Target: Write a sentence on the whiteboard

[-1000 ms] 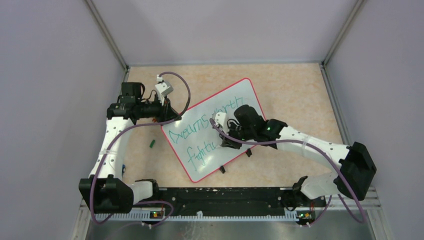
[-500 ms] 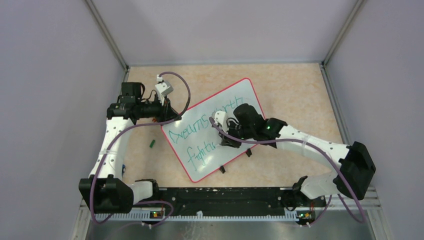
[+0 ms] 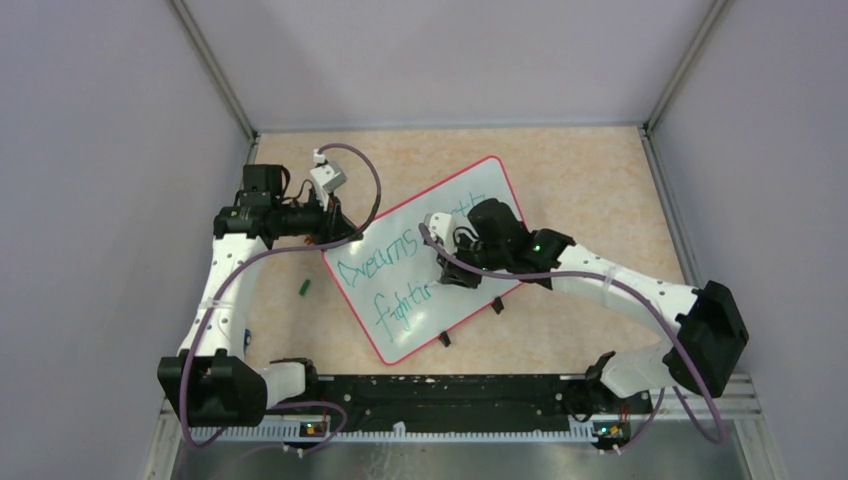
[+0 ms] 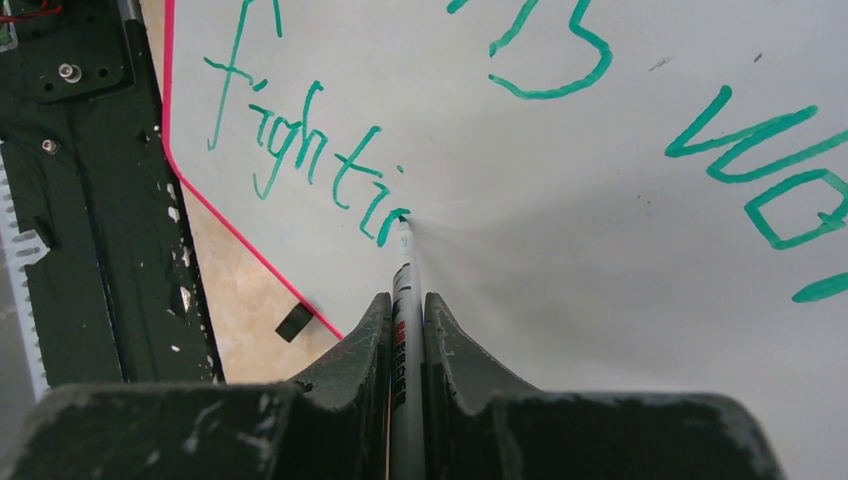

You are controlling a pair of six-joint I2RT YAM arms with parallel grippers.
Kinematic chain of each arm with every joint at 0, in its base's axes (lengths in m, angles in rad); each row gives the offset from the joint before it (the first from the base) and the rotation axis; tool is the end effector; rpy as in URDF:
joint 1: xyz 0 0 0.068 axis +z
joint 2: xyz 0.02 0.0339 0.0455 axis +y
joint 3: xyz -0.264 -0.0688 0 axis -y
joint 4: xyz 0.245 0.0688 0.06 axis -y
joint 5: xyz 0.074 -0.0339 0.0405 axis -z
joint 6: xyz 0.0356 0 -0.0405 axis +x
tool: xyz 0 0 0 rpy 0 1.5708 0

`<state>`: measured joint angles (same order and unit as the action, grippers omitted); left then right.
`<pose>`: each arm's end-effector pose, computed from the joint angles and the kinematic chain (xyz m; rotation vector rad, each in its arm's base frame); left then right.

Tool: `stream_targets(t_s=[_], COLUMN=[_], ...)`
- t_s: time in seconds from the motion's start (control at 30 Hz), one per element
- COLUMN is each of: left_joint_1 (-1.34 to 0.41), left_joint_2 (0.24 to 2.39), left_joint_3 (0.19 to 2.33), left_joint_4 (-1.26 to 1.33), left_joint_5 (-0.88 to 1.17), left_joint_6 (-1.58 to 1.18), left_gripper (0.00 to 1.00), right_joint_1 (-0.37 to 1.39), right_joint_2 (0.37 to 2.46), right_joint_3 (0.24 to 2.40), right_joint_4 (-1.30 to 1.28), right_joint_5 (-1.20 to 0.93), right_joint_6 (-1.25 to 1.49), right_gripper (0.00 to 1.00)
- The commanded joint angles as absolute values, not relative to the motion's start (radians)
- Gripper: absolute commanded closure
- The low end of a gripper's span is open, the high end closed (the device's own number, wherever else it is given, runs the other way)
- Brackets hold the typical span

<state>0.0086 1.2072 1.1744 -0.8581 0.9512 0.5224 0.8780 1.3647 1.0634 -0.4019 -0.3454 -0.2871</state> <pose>0.2327 -0.0270 0.3386 0.9126 1.9532 -0.8573 0.1822 0.2383 0.2870 -1.4296 1.8299 0.6984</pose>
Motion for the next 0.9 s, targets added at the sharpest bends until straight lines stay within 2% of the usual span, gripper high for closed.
stream_targets(t_s=[0.0, 0.87], left_joint_1=[0.005, -0.024], left_joint_2=[1.212, 1.215], left_joint_3=[1.189, 1.192], left_joint_4=[-0.866, -0.866], left_joint_5=[0.943, 0.941], left_joint_6=[0.546, 0.545], left_gripper=[1.00, 1.00], right_joint_1=[0.836, 0.831], right_joint_2=[1.349, 1.301], right_joint_3=[1.106, 1.021], right_joint_4=[-0.379, -0.412], right_joint_5=[-0.283, -0.334], right_joint_6=[-0.315, -0.321], right_gripper=[1.00, 1.00])
